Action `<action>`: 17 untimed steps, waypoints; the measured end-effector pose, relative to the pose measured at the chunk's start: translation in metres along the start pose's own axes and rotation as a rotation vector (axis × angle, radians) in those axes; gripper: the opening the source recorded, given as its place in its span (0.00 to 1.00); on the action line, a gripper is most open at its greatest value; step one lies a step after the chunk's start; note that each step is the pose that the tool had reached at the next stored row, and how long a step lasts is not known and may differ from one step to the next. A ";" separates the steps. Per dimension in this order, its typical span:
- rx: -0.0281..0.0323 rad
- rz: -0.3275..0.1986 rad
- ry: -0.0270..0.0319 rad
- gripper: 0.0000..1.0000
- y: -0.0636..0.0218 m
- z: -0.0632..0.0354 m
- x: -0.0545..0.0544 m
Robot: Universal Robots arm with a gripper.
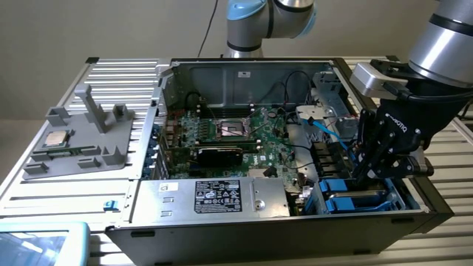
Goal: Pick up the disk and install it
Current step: 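Insert the first disk wire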
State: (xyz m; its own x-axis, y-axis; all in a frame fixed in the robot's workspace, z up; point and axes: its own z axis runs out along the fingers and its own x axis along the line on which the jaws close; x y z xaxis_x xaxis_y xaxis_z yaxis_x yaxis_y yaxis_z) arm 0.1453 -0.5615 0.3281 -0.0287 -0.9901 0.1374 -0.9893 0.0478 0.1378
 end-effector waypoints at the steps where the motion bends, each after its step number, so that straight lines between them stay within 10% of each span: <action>1: -0.0001 0.000 0.0001 0.17 0.0000 0.0000 0.000; 9: 0.0000 0.001 0.0002 0.18 -0.0001 0.0000 0.000; 17: 0.0002 0.003 0.0133 0.31 0.0017 -0.0150 0.001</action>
State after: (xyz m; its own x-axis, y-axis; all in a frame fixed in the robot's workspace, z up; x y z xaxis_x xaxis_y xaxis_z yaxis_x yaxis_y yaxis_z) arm 0.1457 -0.5609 0.3432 -0.0294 -0.9881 0.1508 -0.9893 0.0504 0.1372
